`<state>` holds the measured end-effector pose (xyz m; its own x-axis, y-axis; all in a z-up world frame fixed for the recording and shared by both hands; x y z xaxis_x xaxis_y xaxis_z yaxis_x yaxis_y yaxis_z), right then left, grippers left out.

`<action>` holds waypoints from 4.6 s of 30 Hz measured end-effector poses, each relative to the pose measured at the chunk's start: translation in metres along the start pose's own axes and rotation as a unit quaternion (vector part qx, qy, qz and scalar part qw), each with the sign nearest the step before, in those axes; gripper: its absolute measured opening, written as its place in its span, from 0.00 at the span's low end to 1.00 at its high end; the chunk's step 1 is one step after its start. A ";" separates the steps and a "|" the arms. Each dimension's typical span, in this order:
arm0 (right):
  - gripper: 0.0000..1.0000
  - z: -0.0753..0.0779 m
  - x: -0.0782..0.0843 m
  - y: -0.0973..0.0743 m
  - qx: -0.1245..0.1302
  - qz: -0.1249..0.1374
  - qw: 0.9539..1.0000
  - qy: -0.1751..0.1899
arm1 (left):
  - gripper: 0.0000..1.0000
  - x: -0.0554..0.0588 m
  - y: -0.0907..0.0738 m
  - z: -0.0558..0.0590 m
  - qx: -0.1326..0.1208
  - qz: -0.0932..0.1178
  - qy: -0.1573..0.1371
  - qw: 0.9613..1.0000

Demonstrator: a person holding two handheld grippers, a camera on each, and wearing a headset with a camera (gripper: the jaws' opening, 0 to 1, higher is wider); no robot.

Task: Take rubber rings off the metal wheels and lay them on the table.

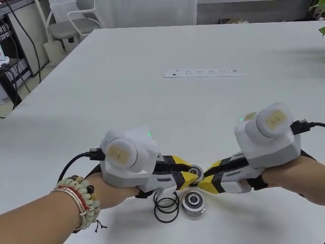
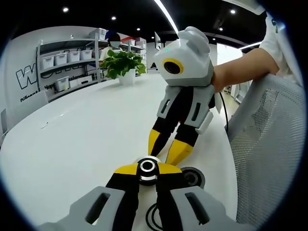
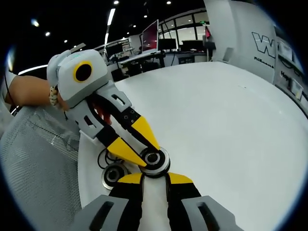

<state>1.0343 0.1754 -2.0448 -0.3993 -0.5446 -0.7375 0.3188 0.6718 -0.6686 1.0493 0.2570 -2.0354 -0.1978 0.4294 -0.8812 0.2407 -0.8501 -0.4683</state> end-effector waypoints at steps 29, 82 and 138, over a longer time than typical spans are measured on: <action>0.00 0.003 0.002 0.001 0.013 -0.010 0.998 0.061 | 0.07 0.000 -0.001 -0.002 -0.006 0.000 -0.010 1.000; 0.00 0.001 -0.011 -0.009 -0.031 0.061 0.966 0.250 | 0.07 0.000 -0.001 0.001 -0.008 -0.001 -0.004 1.000; 0.00 -0.001 -0.032 -0.018 -0.009 0.066 0.983 0.170 | 0.69 -0.035 -0.160 0.030 -0.014 -0.010 0.015 1.000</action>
<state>1.0405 0.1810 -2.0094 -0.6207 -0.2555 -0.7412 0.3722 0.7360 -0.5654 0.9894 0.3690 -1.9270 -0.1744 0.4550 -0.8733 0.2641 -0.8327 -0.4866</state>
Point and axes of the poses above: the centre of the closed fingertips' face, and the gripper's own axes: y roughly forward along the fingers, z roughly to its right, x roughly out of its underside, the point moved 5 cm from there along -y, roughly backward along the fingers, and after that the axes turned 7 degrees about -y, right-handed, at the moved point
